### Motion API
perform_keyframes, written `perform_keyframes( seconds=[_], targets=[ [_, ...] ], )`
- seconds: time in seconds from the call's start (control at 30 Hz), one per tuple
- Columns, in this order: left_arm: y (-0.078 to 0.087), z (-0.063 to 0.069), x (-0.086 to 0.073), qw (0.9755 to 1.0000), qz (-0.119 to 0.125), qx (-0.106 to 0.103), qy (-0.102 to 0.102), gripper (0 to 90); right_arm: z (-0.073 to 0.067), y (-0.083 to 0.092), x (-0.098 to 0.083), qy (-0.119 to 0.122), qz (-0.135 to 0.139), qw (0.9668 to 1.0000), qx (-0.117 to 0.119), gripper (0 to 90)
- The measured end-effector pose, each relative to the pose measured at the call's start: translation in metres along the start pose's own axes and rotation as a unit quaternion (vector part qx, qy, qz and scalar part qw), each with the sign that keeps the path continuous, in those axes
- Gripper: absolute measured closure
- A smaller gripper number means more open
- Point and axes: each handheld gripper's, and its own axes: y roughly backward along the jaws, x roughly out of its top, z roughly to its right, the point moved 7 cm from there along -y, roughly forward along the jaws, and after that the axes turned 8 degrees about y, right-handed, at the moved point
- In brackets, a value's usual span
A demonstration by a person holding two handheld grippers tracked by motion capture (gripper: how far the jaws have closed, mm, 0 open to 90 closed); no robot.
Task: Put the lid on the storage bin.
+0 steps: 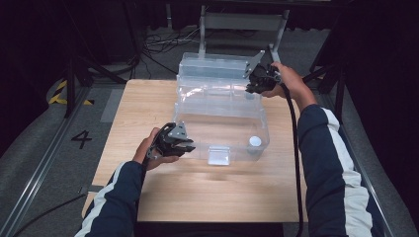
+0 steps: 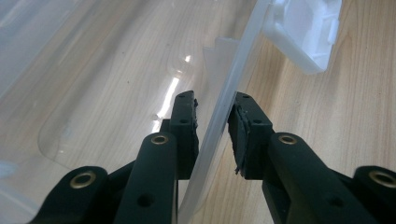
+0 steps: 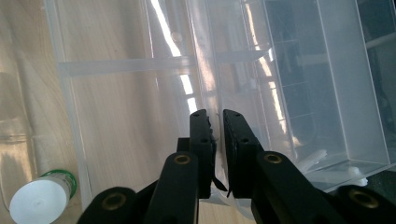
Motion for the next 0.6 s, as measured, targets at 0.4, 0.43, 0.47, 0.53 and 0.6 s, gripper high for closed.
perform_keyframes(
  seconds=[0.4,0.43,0.47,0.53,0.6],
  targets=[
    [-0.0023,0.0013,0.0000,0.9999,0.003,-0.005,0.010,71.3,-0.0057,0.0053,0.0017,0.009,0.008,0.9999,-0.002,85.0],
    [-0.0034,0.0020,0.0001,0.9999,0.004,-0.007,0.013,71.3,-0.0071,0.0067,0.0021,0.009,0.012,0.9999,0.000,85.2],
    [-0.0055,0.0028,0.0007,0.9999,0.004,-0.009,0.012,71.3,-0.0071,0.0067,0.0021,0.009,0.012,0.9999,0.000,85.2],
    [-0.0070,0.0044,0.0014,0.9999,-0.002,-0.005,0.010,71.0,-0.0081,0.0093,0.0027,0.013,0.019,0.9997,0.002,85.6],
    [-0.0068,0.0051,0.0007,1.0000,-0.001,-0.002,0.007,71.1,-0.0089,0.0103,0.0027,0.013,0.019,0.9997,-0.001,85.6]
  ],
)
